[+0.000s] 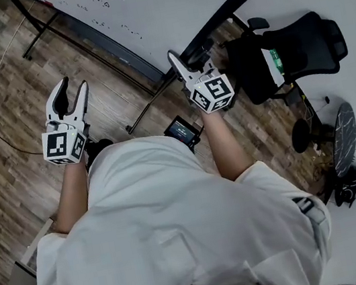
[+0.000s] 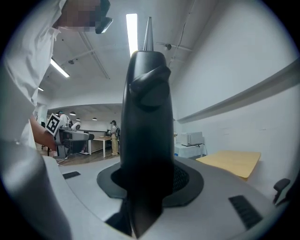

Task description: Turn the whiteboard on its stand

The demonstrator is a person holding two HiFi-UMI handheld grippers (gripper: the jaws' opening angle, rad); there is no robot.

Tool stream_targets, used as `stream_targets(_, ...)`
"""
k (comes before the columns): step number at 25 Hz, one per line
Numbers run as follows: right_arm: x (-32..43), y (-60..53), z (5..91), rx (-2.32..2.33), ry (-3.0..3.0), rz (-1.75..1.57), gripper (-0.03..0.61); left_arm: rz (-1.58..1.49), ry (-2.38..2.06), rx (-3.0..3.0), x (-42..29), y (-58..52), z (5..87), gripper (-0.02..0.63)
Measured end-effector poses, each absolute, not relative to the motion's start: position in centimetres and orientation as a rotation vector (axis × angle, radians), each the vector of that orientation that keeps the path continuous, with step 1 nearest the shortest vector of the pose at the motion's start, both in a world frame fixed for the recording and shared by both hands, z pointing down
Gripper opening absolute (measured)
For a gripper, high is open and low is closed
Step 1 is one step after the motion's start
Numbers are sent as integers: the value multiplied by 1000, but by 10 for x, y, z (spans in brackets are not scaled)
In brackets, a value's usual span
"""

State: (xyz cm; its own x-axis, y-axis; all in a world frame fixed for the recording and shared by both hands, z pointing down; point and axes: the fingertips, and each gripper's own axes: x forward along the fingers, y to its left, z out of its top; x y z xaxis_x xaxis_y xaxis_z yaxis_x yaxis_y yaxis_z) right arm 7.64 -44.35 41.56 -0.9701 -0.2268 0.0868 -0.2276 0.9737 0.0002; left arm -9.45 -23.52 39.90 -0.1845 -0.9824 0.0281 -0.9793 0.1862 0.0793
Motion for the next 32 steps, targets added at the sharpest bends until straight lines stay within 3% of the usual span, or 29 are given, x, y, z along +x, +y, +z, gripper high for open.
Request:
stream_targets(18,79,-444,413,406,-3053,-12,135,-68,-2240,2054,-68,-262,411,201)
stream_targets(27,95,-442,413,443,-3062,-18,135,-70,-2180,2109,-58,-270,414,201)
stream_targets(32,133,-444,414,453,-3068,-15,137,-66,-2086,2203,-19,-283,414,201)
